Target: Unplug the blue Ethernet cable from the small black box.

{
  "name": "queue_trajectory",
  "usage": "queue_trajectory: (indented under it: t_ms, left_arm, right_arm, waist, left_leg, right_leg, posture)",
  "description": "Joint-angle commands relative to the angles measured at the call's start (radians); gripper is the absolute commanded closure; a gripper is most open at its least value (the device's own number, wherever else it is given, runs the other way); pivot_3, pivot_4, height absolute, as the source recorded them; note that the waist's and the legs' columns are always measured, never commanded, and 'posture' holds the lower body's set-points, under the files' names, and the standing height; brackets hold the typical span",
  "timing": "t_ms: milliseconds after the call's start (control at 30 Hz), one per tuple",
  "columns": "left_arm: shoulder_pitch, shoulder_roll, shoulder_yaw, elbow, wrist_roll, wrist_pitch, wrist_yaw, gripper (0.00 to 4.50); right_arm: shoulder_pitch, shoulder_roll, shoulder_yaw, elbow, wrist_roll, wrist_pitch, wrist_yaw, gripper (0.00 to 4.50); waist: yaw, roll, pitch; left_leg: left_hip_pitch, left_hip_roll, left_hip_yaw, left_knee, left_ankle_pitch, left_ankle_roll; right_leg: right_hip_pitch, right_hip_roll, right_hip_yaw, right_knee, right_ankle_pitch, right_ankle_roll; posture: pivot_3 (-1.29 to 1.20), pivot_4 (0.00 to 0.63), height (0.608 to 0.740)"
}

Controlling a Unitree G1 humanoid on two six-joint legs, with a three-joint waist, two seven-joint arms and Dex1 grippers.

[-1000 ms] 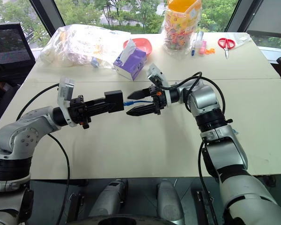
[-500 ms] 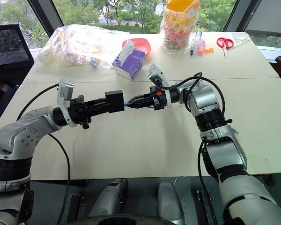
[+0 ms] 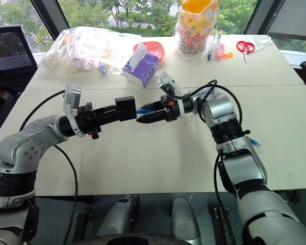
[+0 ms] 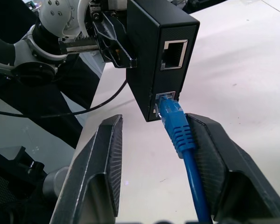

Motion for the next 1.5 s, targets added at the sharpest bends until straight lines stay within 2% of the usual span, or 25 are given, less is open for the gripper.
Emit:
queue_trajectory:
  t_ms: [33,100,200,667,767,800,1500]
  left_arm:
    - [-0.016,-0.001,0.019,-0.037,-0.017,-0.017,-0.002,4.04]
    - [-0.015,-0.002,0.019,-0.037,-0.016,-0.018,-0.002,4.04]
    - [-0.011,-0.002,0.016,-0.042,-0.012,-0.021,-0.002,4.04]
    - [0.006,0.025,0.009,-0.054,-0.002,-0.019,-0.032,4.04]
    - [0.004,0.025,0.007,-0.056,-0.001,-0.016,-0.031,4.04]
    - [0.002,0.026,0.007,-0.056,-0.001,-0.016,-0.031,4.04]
    - [0.016,0.033,-0.001,-0.072,0.007,-0.022,-0.046,4.04]
  right_arm:
    - [-0.036,0.008,-0.009,-0.013,0.006,-0.006,0.014,2.38]
    - [-0.039,0.008,-0.01,-0.006,0.004,-0.008,0.016,2.38]
    - [-0.041,0.002,-0.011,-0.001,-0.002,-0.013,0.023,3.12]
    - [-0.028,-0.015,-0.012,-0.015,-0.006,0.009,0.05,3.12]
    - [-0.03,-0.015,-0.016,-0.009,-0.014,0.0,0.039,2.34]
    - [-0.031,-0.014,-0.016,-0.008,-0.016,-0.003,0.038,1.91]
    - [-0.061,-0.009,-0.018,0.022,-0.012,0.035,0.043,1.91]
  waist:
    - [0.0,0.0,0.0]
    - [0.0,0.0,0.0]
    - [0.0,0.0,0.0]
    - [0.0,0.0,0.0]
    - [0.0,0.0,0.0]
    - [0.0,0.0,0.0]
    - [0.0,0.0,0.0]
  left_leg:
    - [0.0,0.0,0.0,0.0,0.0,0.0]
    - [0.0,0.0,0.0,0.0,0.0,0.0]
    - [0.0,0.0,0.0,0.0,0.0,0.0]
    - [0.0,0.0,0.0,0.0,0.0,0.0]
    - [0.0,0.0,0.0,0.0,0.0,0.0]
    - [0.0,0.0,0.0,0.0,0.0,0.0]
    - [0.0,0.0,0.0,0.0,0.0,0.0]
  right_leg:
    - [0.0,0.0,0.0,0.0,0.0,0.0]
    - [0.0,0.0,0.0,0.0,0.0,0.0]
    - [0.0,0.0,0.0,0.0,0.0,0.0]
    - [0.0,0.0,0.0,0.0,0.0,0.0]
    - [0.0,0.0,0.0,0.0,0.0,0.0]
    - [0.0,0.0,0.0,0.0,0.0,0.0]
    - [0.0,0.0,0.0,0.0,0.0,0.0]
  posture:
    - [0.0,0.15,0.726]
    - [0.0,0.15,0.726]
    - [0.0,0.15,0.726]
    - [0.0,0.15,0.726]
    - [0.0,0.15,0.726]
    - [0.0,0.15,0.726]
    - [0.0,0.15,0.726]
